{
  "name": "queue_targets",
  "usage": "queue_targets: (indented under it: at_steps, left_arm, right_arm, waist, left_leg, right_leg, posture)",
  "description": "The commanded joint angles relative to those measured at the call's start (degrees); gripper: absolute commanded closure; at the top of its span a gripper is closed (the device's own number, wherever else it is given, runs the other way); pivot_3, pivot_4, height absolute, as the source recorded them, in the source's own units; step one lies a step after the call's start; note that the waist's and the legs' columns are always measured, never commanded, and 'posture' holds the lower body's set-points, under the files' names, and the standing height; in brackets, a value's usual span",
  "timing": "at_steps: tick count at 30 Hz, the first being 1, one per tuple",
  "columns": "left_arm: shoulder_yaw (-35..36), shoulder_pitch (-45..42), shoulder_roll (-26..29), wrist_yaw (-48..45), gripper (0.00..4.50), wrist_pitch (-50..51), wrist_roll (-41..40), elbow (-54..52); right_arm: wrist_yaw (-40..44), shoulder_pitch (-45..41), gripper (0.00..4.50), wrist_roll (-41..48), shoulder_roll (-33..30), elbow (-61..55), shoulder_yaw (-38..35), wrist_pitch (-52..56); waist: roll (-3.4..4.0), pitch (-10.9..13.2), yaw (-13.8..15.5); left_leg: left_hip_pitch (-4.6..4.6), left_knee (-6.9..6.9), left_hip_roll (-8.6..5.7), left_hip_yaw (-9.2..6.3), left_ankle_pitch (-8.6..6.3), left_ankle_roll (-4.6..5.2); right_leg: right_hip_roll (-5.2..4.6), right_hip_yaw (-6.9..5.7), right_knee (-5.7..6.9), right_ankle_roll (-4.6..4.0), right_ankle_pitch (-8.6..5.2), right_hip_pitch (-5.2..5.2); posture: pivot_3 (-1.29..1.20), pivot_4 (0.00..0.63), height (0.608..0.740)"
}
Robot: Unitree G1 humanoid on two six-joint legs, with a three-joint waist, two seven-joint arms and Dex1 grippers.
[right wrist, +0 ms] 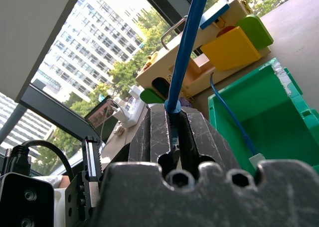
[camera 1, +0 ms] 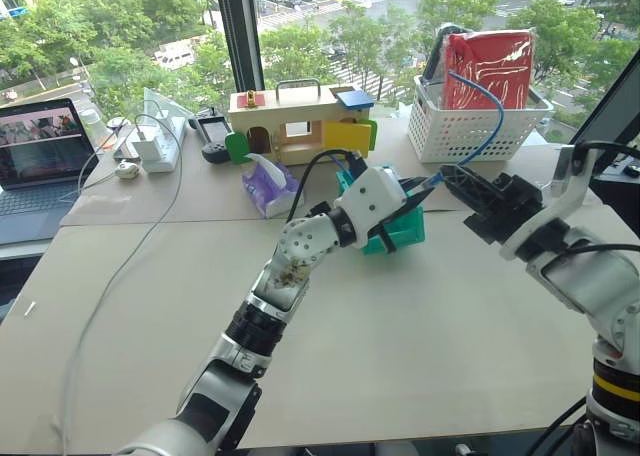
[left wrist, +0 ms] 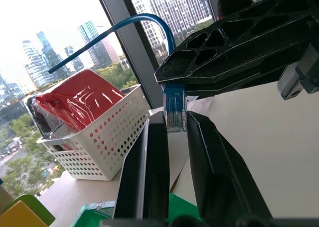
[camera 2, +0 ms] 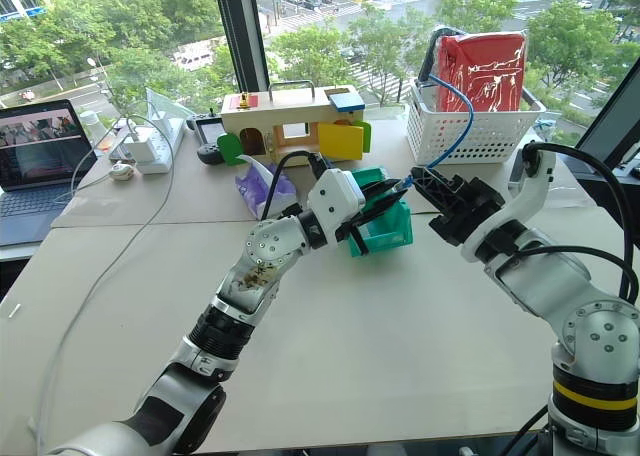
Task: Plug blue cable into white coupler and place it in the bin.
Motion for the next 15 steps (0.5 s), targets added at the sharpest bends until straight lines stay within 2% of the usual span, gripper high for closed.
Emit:
queue_targets:
  at_steps: [1, 9, 15]
  left_arm:
    - [-3.5, -1.2, 1.6, -5.1, 0.05, -10.2, 5.6, 6.8]
    - [-7.2, -4.9, -2.9, -11.6, 0.05, -19.0, 7.5, 17.7]
    - [-9.7, -8.0, -5.4, -12.2, 0.05, -23.7, 10.1, 24.7]
  right_arm:
    - [1.4, -1.1, 4.5, -0.5, -0.5, -0.5, -0.8, 0.7]
    - [0.6, 0.1, 4.5, -1.3, -0.7, -1.6, -2.2, 0.9]
    - [0.0, 1.1, 4.5, -1.2, -1.5, -1.9, -3.7, 0.7]
  waist:
    - [0.0, 0.0, 0.3]
    - [-0.01, 0.0, 0.3]
    - [-0.01, 0.0, 0.1]
  left_leg:
    - [0.0, 0.02, 0.0, 0.0, -0.03, 0.05]
    - [-0.01, 0.02, 0.01, 0.04, -0.04, 0.08]
    - [-0.02, 0.02, 0.01, 0.04, -0.05, 0.09]
  right_leg:
    - [-0.02, -0.01, -0.02, 0.01, 0.01, 0.01]
    - [-0.04, -0.01, 0.0, -0.02, 0.03, -0.01]
    - [-0.04, -0.01, 0.02, -0.01, 0.04, 0.0]
  posture:
    - [0.0, 0.15, 0.74]
    - [0.0, 0.15, 0.74]
    - [0.0, 0.15, 0.74]
